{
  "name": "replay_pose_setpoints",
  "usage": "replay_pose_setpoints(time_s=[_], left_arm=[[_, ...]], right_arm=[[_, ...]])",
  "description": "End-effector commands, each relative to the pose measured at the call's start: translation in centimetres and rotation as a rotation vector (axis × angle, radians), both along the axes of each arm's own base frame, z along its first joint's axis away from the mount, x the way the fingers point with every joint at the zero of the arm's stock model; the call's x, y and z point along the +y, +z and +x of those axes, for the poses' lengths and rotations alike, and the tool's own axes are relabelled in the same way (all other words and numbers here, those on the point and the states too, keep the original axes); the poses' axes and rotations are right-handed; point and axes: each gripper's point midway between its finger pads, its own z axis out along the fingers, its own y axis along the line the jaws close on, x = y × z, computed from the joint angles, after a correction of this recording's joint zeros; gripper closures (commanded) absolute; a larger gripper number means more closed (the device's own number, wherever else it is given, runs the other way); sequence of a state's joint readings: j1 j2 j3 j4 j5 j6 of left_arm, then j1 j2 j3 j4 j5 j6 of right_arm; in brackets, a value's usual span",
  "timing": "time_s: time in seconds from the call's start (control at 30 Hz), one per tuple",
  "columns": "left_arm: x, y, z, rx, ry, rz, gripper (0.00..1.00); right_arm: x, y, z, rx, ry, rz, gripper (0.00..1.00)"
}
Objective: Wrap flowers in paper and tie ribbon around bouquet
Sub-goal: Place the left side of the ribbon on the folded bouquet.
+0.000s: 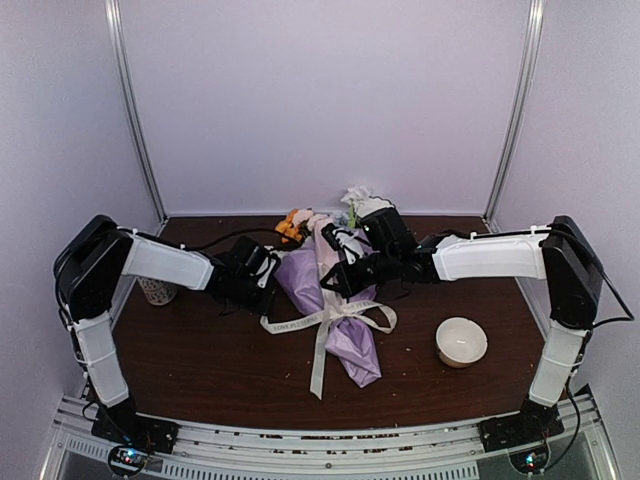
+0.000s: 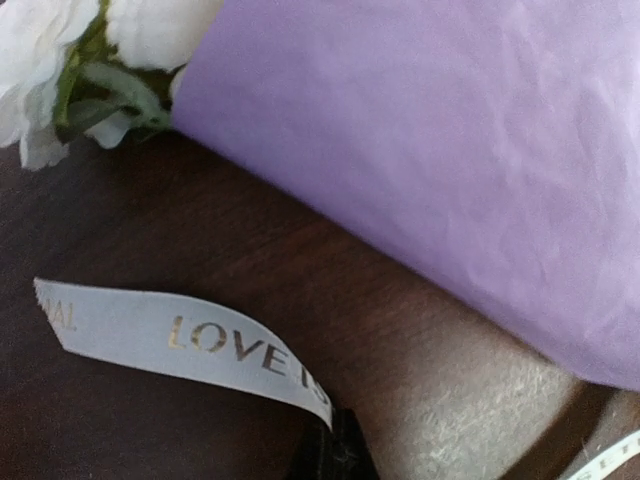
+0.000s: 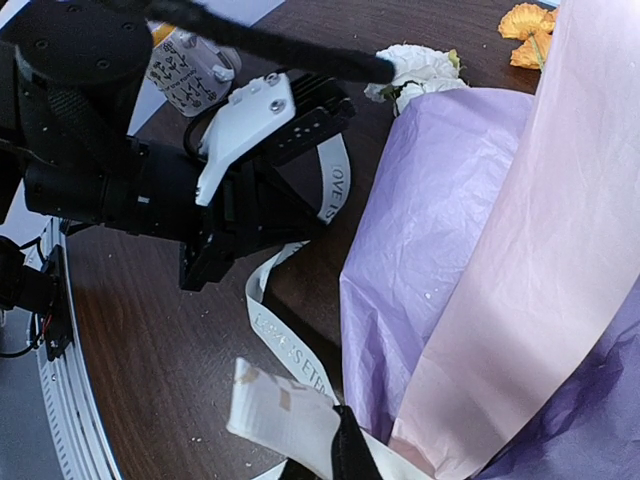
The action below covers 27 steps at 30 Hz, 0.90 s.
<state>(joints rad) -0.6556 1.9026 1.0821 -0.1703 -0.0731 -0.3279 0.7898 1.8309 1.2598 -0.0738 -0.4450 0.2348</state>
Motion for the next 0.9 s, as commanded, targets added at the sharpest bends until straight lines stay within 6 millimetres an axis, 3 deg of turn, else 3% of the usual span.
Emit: replay_pose_setpoints(time_s=[0.0,0.07,0.17,0.27,0.37,0.5,0.53,0.73,0.87], left_arm=[[1.6,4.0,-0.6,-0.121,0.023,-0.042,1.0],[1.0,8.9,-0.9,-0.263,-0.04,-0.104,1.0],[-1.9,17.3,-3.3,-0.508,-0.225,-0.151,1.0],[-7.6,24.1,-8.6,-0.686,-0.536,-0.192,1.0],[-12.9,28.3,-13.7,-0.772,-0.818,-0.273,1.0],[-17.6,32.5,-20.2,-0.833,-1.146,-0.417,1.0],[-18.4,32.4,-21.0,-0.827,-1.186,-0.433,1.0],[-22.9,33.9,-23.4,-0.806,-1.413,-0.563,1.0],[-26.1,33.3,-24.2,-0.797,-1.516,-0.593,1.0]], right_arm=[[0.2,0.9,0.8,-0.019,-0.022,0.012,1.0],[0.2,0.8,0.9,-0.008,-0.024,0.016,1.0],[0.1,1.1,1.2,0.015,-0.023,0.048,1.0],[0.1,1.4,1.8,0.018,-0.031,0.051,1.0],[0.1,1.1,2.3,0.032,-0.029,0.044,1.0],[0.0,1.3,2.9,0.071,-0.032,0.087,1.0],[0.0,1.4,2.9,0.077,-0.033,0.095,1.0],[0.2,1.3,3.1,0.091,-0.029,0.104,1.0],[0.0,1.3,3.2,0.099,-0.023,0.106,1.0]])
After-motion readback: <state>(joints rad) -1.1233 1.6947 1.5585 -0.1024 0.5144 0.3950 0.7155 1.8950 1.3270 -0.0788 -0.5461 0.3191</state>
